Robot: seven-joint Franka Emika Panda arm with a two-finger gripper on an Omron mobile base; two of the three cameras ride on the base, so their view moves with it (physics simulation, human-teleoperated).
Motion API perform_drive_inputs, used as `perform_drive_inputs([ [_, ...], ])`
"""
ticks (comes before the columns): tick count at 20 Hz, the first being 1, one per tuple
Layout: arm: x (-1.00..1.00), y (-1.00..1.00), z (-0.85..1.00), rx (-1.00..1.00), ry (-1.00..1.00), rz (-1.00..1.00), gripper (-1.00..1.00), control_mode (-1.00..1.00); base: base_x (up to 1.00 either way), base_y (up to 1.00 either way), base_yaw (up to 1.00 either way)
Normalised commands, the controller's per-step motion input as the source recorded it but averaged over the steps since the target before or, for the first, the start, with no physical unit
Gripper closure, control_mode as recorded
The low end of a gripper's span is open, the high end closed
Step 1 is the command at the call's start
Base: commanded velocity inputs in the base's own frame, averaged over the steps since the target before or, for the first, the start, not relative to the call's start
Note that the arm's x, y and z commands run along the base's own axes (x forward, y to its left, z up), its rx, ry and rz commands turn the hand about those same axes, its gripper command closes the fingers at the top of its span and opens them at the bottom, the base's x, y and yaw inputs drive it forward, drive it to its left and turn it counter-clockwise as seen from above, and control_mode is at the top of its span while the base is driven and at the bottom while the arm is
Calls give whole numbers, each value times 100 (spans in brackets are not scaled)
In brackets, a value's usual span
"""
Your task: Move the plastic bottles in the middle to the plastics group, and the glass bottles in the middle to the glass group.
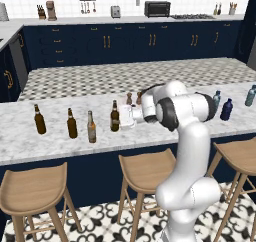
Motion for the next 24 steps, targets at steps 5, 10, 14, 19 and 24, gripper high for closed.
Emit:
perform_drive_inputs([
  [5, -10, 27, 6, 3, 9, 1, 100, -100, 0, 0, 0],
  [10, 0, 29, 1, 2, 12, 0, 100, -100, 0, 0, 0],
  [14, 0, 29, -13, 0, 4, 0, 100, -100, 0, 0, 0],
  [19, 4, 10, -28, 0, 0, 1, 100, -100, 0, 0, 0],
  [24, 12, 0, -29, 0, 0, 1, 100, -100, 0, 0, 0],
])
